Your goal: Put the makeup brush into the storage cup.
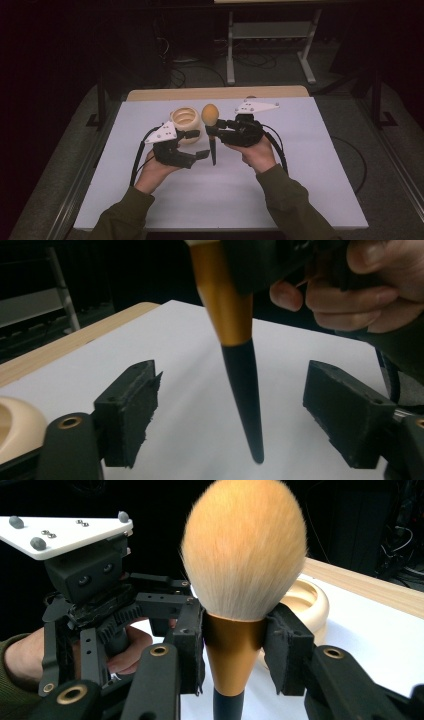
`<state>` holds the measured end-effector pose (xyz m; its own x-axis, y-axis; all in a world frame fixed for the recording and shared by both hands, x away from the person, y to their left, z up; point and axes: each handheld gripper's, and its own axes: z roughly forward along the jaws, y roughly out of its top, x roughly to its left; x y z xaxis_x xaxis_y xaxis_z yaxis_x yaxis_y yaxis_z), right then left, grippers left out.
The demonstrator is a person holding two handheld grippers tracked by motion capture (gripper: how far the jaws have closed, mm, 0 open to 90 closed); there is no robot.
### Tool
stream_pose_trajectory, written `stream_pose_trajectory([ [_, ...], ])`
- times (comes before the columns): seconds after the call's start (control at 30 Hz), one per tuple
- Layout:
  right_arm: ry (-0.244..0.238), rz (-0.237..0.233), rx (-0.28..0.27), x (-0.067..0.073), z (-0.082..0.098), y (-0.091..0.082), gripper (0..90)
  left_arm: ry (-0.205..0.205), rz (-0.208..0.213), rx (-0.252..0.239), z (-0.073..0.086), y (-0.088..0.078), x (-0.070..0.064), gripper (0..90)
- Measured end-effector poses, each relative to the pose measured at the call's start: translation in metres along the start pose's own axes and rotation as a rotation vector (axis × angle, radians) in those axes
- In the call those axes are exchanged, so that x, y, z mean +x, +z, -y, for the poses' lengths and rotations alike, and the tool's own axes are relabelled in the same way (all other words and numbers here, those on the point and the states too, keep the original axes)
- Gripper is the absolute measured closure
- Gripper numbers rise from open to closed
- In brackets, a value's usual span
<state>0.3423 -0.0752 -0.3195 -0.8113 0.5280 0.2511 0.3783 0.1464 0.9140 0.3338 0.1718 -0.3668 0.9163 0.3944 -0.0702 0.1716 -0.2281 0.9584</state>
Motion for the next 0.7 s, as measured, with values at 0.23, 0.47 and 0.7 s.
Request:
stream_pose_trajectory([
  [0.23,-0.006,-0.010,0.006,0.003,0.002,0.005,61.3,-0.007,0.016,-0.003,0.001,0.008,0.000,33.4],
  [0.47,-0.016,-0.016,0.005,0.006,0.003,0.008,61.3,-0.006,0.012,-0.013,0.002,0.012,0.002,42.2],
  [0.7,-0.019,-0.028,0.008,0.008,0.004,0.011,61.3,0.000,0.011,-0.007,0.003,0.013,0.002,50.3],
])
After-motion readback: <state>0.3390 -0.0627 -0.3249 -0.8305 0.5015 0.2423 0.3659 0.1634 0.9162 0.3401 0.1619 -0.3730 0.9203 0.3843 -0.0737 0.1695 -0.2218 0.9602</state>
